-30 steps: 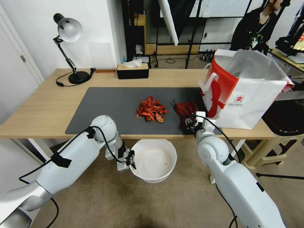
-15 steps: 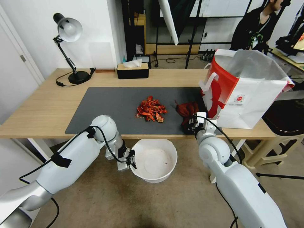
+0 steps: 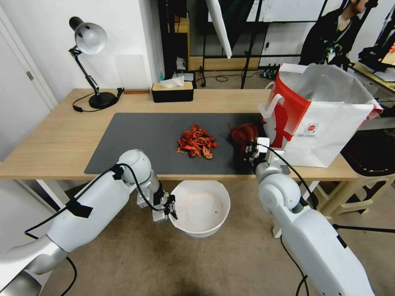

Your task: Sweep shrimp from table into container with towel, then put container into takeout bag.

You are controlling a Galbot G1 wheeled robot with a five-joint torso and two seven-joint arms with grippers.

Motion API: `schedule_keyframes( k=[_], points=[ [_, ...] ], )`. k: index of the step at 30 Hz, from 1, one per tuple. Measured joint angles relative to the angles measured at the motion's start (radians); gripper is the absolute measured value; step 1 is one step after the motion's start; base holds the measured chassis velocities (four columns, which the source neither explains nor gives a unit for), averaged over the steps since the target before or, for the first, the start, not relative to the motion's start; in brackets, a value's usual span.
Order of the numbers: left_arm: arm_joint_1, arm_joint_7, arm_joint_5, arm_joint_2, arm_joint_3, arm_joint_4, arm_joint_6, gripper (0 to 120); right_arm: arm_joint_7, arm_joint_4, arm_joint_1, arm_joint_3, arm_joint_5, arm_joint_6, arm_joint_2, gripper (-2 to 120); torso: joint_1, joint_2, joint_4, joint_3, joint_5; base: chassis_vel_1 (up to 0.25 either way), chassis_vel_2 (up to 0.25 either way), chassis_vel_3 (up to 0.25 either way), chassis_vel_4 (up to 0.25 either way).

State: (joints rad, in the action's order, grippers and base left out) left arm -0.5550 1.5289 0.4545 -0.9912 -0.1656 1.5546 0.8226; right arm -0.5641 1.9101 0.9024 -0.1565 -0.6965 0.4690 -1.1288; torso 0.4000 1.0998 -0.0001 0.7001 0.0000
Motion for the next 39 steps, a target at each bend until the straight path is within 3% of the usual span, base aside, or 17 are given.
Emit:
schedule_keyframes(
  k=[11, 39],
  points=[
    [-0.004, 0.000, 0.002, 0.004, 0.001, 0.005, 0.000, 0, 0.067, -0.025, -0.088, 0.031, -0.020, -0.081, 0.039, 4, 0.000, 0.000, 0.0000, 0.000, 0.0001, 0.000, 0.000, 0.000, 0.000],
    [0.020, 0.000, -0.004, 0.026, -0.003, 0.002, 0.000, 0, 0.144, -0.201, -0.321, 0.209, -0.093, -0.096, 0.092, 4, 0.000, 0.000, 0.0001, 0.000, 0.0001, 0.000, 0.000, 0.000, 0.000]
  ],
)
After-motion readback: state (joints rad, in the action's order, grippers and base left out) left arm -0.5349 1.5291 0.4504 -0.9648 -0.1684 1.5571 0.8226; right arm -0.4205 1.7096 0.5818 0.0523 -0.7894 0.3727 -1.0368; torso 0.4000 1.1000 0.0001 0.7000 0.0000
